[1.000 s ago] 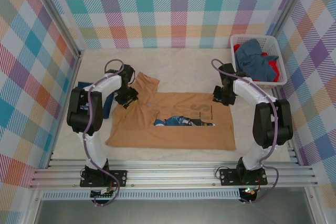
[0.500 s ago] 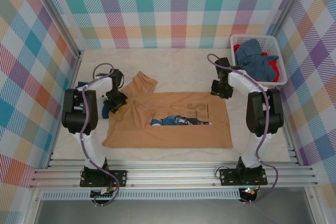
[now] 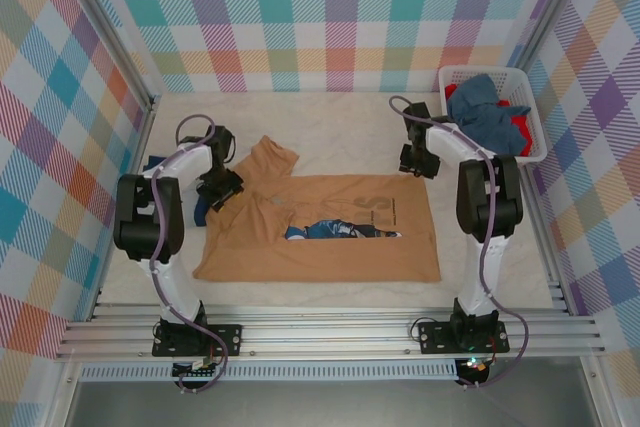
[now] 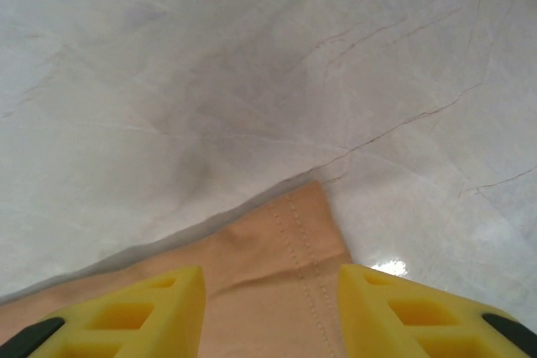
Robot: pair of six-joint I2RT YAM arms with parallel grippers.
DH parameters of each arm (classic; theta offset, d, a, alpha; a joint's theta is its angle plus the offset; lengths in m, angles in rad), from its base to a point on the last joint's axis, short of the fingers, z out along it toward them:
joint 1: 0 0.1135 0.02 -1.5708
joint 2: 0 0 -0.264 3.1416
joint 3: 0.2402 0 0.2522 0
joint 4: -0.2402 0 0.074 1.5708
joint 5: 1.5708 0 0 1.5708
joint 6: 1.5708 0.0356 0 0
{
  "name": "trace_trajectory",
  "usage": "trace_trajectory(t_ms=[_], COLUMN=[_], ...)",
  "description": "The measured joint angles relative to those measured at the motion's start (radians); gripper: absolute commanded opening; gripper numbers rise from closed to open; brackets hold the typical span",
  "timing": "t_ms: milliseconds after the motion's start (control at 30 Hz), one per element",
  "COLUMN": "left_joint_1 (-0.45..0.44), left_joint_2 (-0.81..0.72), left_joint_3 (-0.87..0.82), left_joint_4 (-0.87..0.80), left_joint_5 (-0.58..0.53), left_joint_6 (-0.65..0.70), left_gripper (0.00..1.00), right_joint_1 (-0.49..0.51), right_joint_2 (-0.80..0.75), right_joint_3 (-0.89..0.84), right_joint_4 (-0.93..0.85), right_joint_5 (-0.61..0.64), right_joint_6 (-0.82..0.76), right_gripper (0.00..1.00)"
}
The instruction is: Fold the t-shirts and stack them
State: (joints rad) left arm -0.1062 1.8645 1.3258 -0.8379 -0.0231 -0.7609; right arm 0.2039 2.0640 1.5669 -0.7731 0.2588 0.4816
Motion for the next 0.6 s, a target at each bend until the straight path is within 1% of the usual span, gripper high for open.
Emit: trace_trajectory(t_ms=[233, 400, 533, 600], left_joint_1=[-0.058, -0.063, -0.063, -0.063], left_joint_2=[-0.048, -0.048, -0.048, -0.048], left_joint_3=[0.134, 0.167, 0.167, 0.167], left_joint_4=[0.025, 0.037, 0.037, 0.037], left_joint_5=[0.02, 0.035, 0.047, 0.052], left_joint_6=[-0.009, -0.008, -0.008, -0.008], left_gripper=[0.46, 0.46, 0.46, 0.45], right_joint_1=[-0.015, -0.027, -0.035, -0.035], right_joint_2=[0.058, 0.058, 0.058, 0.058], right_joint_3=[0.011, 0.02, 0.041, 0.045], right_joint_4=[0.001, 0.029, 0.04, 0.043], right_joint_5=[0.022, 0.018, 0.008, 0.001], right_joint_6=[0.011, 0.011, 0.011, 0.015], right_gripper=[0.48, 0.47, 0.44, 0.38])
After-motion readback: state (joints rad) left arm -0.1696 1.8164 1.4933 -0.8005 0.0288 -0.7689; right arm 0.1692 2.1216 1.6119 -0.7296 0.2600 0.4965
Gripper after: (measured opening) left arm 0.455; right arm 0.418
